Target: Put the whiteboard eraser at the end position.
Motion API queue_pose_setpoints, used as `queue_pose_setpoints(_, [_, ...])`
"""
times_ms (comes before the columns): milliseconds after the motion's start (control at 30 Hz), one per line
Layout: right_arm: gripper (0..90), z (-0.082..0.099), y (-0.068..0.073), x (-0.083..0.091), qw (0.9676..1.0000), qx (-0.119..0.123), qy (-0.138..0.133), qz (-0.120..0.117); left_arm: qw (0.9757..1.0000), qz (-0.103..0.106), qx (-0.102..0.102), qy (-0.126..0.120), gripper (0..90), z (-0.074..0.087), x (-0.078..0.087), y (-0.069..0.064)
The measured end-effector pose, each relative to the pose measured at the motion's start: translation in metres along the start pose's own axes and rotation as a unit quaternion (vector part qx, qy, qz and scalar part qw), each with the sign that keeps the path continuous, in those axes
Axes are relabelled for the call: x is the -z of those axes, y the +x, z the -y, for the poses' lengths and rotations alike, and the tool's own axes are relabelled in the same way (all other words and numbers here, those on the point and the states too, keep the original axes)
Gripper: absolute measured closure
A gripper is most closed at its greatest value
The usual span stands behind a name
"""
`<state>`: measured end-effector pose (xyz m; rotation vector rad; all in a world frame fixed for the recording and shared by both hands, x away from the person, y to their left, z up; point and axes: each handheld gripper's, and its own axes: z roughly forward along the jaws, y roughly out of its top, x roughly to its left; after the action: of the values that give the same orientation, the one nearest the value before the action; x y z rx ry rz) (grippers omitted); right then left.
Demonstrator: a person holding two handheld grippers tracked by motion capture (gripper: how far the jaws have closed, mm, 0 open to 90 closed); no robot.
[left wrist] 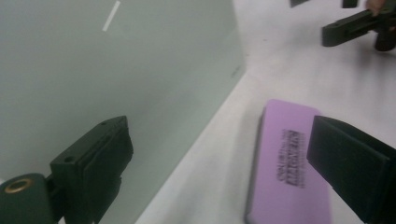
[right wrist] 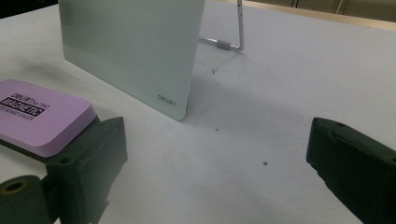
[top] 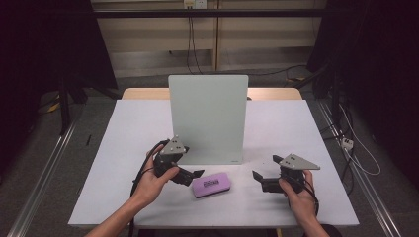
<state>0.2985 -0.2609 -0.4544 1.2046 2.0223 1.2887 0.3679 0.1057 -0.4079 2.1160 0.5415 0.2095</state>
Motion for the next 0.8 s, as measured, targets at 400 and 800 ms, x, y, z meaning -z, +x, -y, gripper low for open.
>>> queue_pose_setpoints(400, [5.5,0.002,0.0,0.004,1.0,-0.006,0.0,0.006,0.997,-0.055,0.047,-0.026,5.8,0.019,0.029,0.014])
queue_pose_setpoints(800, [5.4,0.004,-0.001,0.008,0.9999,-0.009,0.001,0.014,0.9912,-0.106,0.072,-0.033,5.6,0.052,0.061,0.026])
